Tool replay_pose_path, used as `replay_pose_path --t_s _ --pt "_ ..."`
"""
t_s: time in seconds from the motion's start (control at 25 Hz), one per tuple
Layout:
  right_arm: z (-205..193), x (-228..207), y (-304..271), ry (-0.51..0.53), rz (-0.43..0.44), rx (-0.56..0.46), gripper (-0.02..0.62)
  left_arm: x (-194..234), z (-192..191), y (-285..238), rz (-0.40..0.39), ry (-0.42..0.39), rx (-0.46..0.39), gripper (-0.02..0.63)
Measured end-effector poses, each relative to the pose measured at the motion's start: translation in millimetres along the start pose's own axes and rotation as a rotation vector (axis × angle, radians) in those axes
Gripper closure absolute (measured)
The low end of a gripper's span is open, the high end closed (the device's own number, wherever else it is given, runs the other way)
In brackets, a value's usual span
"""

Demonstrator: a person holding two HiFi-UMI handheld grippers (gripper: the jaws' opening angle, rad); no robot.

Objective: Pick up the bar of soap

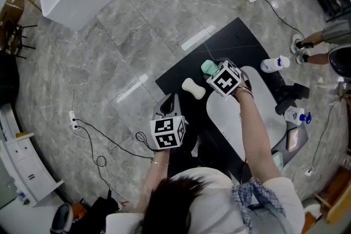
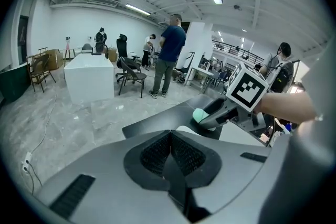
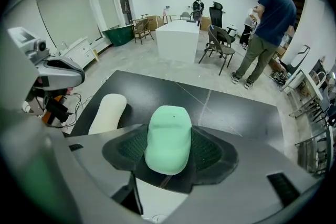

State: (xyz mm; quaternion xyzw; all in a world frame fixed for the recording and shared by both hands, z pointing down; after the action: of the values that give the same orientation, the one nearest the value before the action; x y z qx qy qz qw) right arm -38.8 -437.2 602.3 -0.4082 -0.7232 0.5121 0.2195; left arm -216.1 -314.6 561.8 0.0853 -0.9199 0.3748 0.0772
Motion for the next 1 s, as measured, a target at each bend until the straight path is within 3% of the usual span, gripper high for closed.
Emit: replay_pose_path --t_s 0.48,0.68,1.0 --pt "2 2 -6 0.046 -0.013 0.034 0.313 4 2 2 0.011 0.009 -0.010 0.597" --pt "-5 -2 -6 -0.018 0.007 -0.011 0.283 2 -3 2 0.006 0.005 0.000 0.597" --pt "-8 -5 -6 -0.021 -0.025 -0.024 0.243 5 -5 2 0.007 0.008 -0.003 0.597"
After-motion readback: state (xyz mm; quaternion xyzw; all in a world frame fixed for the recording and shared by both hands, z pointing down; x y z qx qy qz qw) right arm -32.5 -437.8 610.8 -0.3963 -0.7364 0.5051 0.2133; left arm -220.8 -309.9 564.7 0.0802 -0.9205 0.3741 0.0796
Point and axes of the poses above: the fingertips, and each gripper's own axes: y backward along the fingers, x to its left, z out of its top, the point moved 7 cm from there along y, backward along the fingers, and after that the axes turned 5 degrees about z, right-handed, at the moved point
